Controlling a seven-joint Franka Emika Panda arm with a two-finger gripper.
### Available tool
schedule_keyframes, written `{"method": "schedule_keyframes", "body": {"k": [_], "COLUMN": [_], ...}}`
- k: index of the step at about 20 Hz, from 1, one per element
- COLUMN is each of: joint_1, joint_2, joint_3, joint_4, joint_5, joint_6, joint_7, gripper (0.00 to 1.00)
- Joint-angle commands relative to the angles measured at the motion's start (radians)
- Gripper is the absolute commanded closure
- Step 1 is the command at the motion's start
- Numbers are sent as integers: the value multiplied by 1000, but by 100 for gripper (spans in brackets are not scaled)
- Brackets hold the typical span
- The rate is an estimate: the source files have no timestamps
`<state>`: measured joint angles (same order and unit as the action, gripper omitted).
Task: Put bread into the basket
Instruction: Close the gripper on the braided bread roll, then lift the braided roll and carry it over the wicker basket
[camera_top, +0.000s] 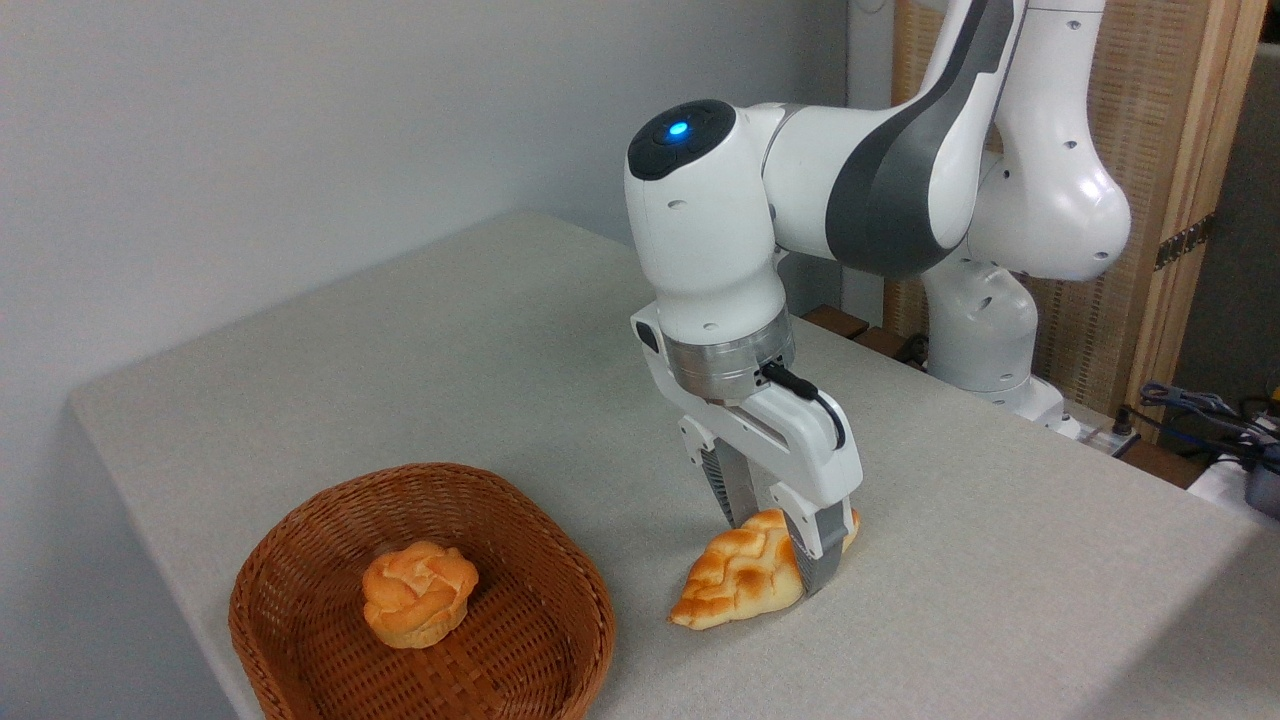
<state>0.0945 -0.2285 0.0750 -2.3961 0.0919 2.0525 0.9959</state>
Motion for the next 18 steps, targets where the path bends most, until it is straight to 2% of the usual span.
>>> {"method": "schedule_keyframes", "body": {"k": [1, 6, 9, 10, 12, 15, 18], "joint_1": [-7, -10, -18, -18, -18, -19, -19], "joint_2": [5, -8, 0, 12, 61, 147, 250], "joint_3": [8, -3, -44, -52, -54, -57, -61], "joint_4": [-3, 26, 173, 240, 366, 524, 656], "joint_5": [15, 14, -6, -29, -78, -136, -150], "joint_6": [15, -30, -217, -276, -342, -354, -353], "joint_7": [12, 10, 12, 13, 13, 7, 6], "gripper": [57, 57, 58, 58, 58, 58, 55]}}
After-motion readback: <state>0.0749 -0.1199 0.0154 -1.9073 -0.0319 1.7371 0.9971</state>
